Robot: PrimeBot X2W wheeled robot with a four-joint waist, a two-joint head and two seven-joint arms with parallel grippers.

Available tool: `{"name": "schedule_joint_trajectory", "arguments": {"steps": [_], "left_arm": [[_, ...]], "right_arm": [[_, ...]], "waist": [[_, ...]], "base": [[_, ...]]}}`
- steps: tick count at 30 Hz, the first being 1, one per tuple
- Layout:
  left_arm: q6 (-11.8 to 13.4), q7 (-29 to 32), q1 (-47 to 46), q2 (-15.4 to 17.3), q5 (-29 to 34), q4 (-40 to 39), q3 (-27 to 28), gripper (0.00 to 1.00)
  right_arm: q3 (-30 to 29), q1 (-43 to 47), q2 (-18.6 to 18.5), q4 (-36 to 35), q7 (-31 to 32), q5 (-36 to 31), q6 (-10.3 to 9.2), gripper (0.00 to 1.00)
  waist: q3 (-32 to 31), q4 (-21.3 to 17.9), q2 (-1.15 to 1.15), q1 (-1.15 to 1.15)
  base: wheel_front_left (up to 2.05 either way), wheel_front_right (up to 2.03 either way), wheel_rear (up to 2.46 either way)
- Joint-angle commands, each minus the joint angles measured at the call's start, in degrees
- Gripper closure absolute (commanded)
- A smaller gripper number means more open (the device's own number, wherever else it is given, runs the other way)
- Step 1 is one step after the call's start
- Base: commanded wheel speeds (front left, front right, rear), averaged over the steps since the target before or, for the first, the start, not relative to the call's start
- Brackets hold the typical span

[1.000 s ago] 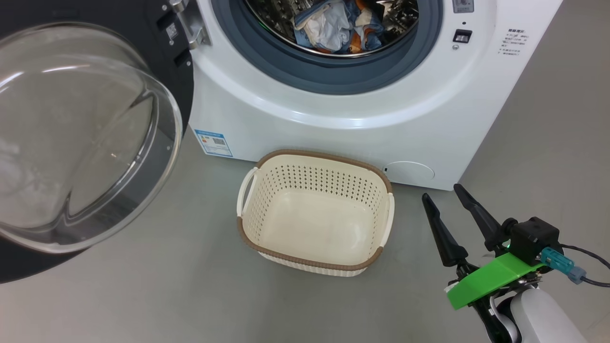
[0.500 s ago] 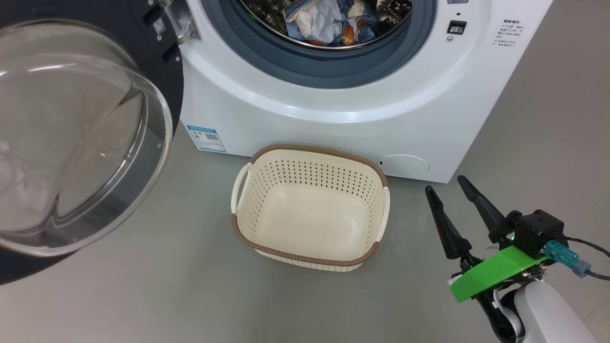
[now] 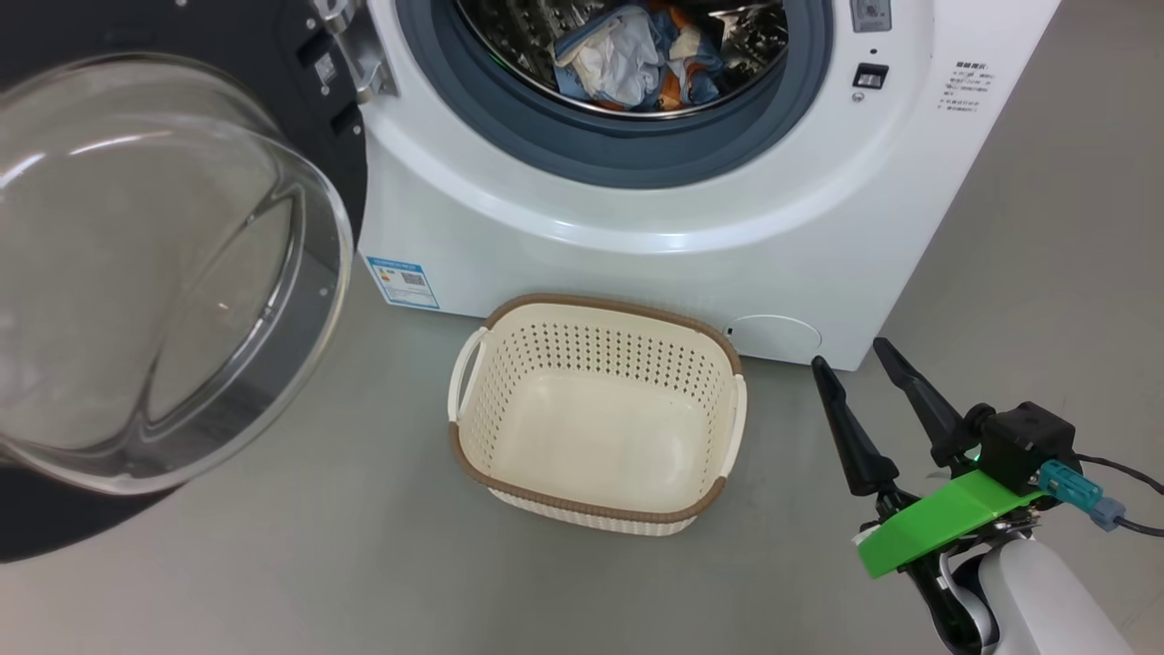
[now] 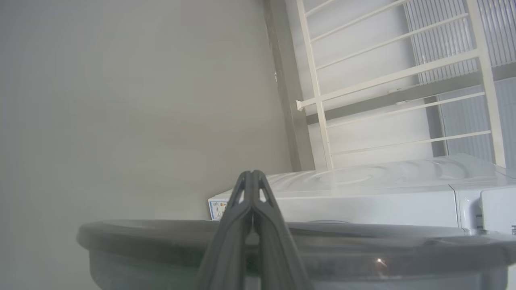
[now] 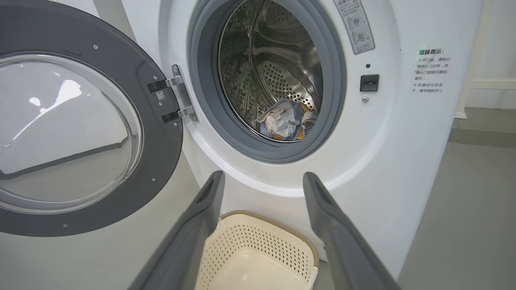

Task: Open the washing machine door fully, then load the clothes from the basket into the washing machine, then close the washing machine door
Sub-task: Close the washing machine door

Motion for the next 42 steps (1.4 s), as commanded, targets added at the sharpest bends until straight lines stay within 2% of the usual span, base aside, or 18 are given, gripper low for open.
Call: {"name": "schedule_joint_trajectory", "arguments": {"steps": [1,3,14,24,30,42], "left_arm": [[-0.58,1.47,0.4,2.18,-0.36,-1.23,-0.07,1.0],[-1.19,5.26,1.13,1.69,-1.13,-1.65,-0.41,1.0],[-2.18,17.47,5.61,-0.05,-4.06,-6.22,-1.08,1.0],[-1.75,26.34,15.23,-4.51,-8.6,-20.59,0.57,1.0],[2.18,31.84,22.6,-8.74,-12.6,-33.48,2.49,1.0],[14.0,39.52,31.46,-20.3,-18.78,-61.44,0.66,1.0]], "right_arm": [[0.94,-0.24,0.32,-1.22,-0.27,-0.29,0.09,0.0],[0.95,-0.03,0.62,-1.13,-0.27,-0.14,0.09,0.0],[-0.1,1.24,1.81,-1.19,-0.27,0.08,0.09,0.0],[-0.73,2.59,2.87,-1.26,-0.27,0.6,0.09,0.0],[-1.36,3.7,2.94,-1.29,-0.27,0.75,0.09,0.0],[-0.24,3.9,3.22,-1.13,-0.27,1.12,0.09,0.0]], "waist": [[-0.25,0.13,0.0,0.0],[-0.87,0.21,0.0,0.0],[-2.9,0.84,0.0,0.0],[-5.0,0.63,0.0,0.0],[-6.08,0.76,0.0,0.0],[-7.19,-0.8,0.0,0.0]], "base": [[0.0,0.0,0.0],[0.0,0.0,0.0],[0.0,0.0,0.0],[0.0,0.0,0.0],[0.0,0.0,0.0],[0.0,0.0,0.0]]}}
